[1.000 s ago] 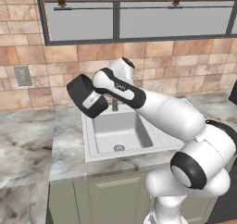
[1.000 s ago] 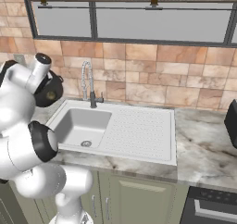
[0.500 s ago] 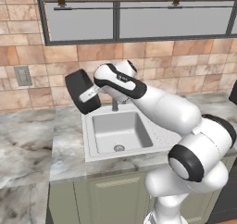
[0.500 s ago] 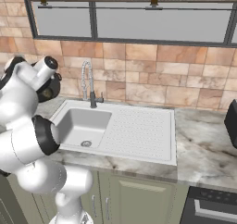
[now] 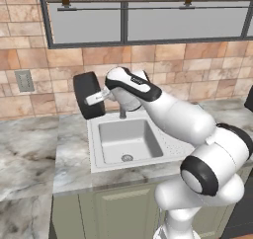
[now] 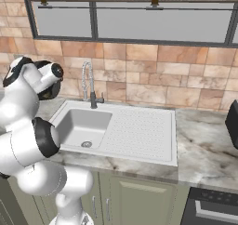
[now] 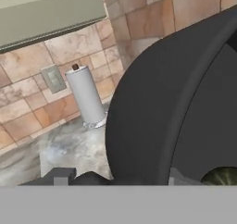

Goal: Dump the squash from the pot into the sink. Then turn on the water and wash the squash. Then turn off the water and put the squash back in the pot.

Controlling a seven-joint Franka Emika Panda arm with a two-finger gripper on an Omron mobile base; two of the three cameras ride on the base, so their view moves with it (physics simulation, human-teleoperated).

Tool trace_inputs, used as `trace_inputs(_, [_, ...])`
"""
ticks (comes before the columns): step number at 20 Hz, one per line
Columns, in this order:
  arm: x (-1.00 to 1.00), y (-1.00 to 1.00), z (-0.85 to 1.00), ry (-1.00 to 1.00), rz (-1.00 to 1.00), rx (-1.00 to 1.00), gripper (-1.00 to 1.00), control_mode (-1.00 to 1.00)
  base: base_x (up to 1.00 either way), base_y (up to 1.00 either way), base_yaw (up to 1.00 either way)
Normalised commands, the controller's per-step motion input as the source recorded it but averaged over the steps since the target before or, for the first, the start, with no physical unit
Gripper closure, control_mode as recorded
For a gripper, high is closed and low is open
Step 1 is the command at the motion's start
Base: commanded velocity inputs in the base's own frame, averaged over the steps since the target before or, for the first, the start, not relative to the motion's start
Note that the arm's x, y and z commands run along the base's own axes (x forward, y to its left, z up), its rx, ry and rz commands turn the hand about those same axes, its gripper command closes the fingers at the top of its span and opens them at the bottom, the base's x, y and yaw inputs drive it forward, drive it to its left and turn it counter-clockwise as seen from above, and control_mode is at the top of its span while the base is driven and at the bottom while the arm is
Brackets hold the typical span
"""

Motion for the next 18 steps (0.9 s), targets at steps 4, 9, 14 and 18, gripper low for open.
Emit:
trace_inputs(4, [0.05,0.00,0.04,0.00,-0.08,0.12,1.00,-1.00,0.00,0.00,0.00])
trace_inputs(9, [0.05,0.00,0.00,0.04,-0.06,0.00,1.00,-1.00,0.00,0.00,0.00])
trace_inputs(14, [0.06,-0.13,0.16,0.06,-0.02,0.03,1.00,-1.00,0.00,0.00,0.00])
trace_inputs(18, [0.03,-0.20,0.36,0.07,0.00,0.11,1.00,-1.00,0.00,0.00,0.00])
